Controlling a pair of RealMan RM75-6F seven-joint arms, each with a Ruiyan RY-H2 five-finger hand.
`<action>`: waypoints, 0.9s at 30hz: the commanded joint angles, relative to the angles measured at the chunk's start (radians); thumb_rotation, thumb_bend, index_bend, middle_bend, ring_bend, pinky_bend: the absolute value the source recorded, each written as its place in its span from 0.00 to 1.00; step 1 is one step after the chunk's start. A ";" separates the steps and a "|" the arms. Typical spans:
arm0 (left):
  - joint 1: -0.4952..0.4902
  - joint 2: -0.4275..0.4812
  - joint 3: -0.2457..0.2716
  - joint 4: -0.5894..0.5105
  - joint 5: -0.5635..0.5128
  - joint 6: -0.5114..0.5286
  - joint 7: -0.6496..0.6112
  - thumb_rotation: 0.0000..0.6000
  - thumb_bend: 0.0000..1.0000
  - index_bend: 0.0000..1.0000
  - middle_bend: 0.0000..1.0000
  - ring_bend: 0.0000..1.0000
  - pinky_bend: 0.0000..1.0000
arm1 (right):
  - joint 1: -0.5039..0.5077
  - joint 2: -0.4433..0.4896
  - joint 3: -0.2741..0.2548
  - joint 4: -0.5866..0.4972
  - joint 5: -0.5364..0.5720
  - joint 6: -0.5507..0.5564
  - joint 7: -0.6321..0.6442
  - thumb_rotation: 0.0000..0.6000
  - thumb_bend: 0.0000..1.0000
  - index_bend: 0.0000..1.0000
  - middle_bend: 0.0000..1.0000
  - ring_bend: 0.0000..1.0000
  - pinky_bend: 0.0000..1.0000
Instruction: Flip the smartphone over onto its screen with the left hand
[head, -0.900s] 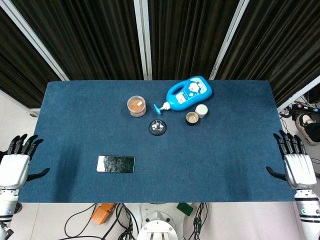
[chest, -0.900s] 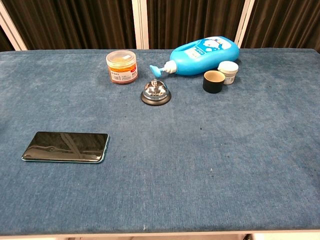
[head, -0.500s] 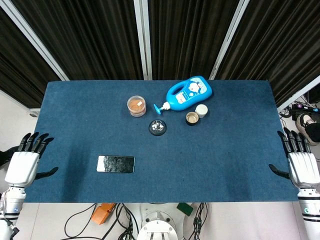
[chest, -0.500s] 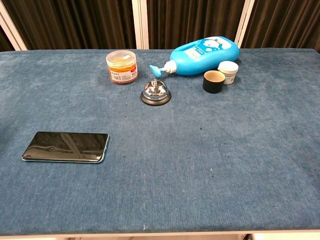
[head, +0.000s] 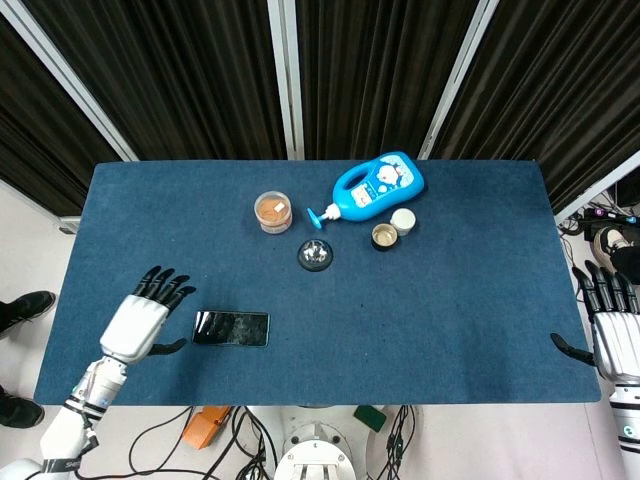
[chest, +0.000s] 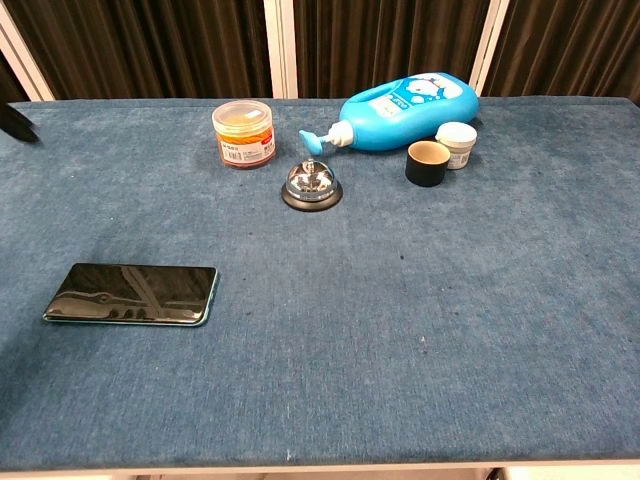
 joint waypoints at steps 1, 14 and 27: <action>-0.045 -0.082 0.007 0.008 -0.066 -0.085 0.078 1.00 0.19 0.25 0.13 0.08 0.00 | 0.001 -0.005 -0.001 0.006 0.001 -0.005 0.005 1.00 0.25 0.00 0.03 0.00 0.00; -0.088 -0.240 -0.003 0.088 -0.237 -0.145 0.185 1.00 0.24 0.25 0.10 0.03 0.00 | 0.001 -0.012 0.000 0.023 0.012 -0.016 0.022 1.00 0.25 0.00 0.03 0.00 0.00; -0.108 -0.290 0.013 0.129 -0.290 -0.146 0.214 1.00 0.24 0.26 0.09 0.02 0.00 | 0.006 -0.021 0.003 0.039 0.020 -0.029 0.030 1.00 0.25 0.00 0.03 0.00 0.00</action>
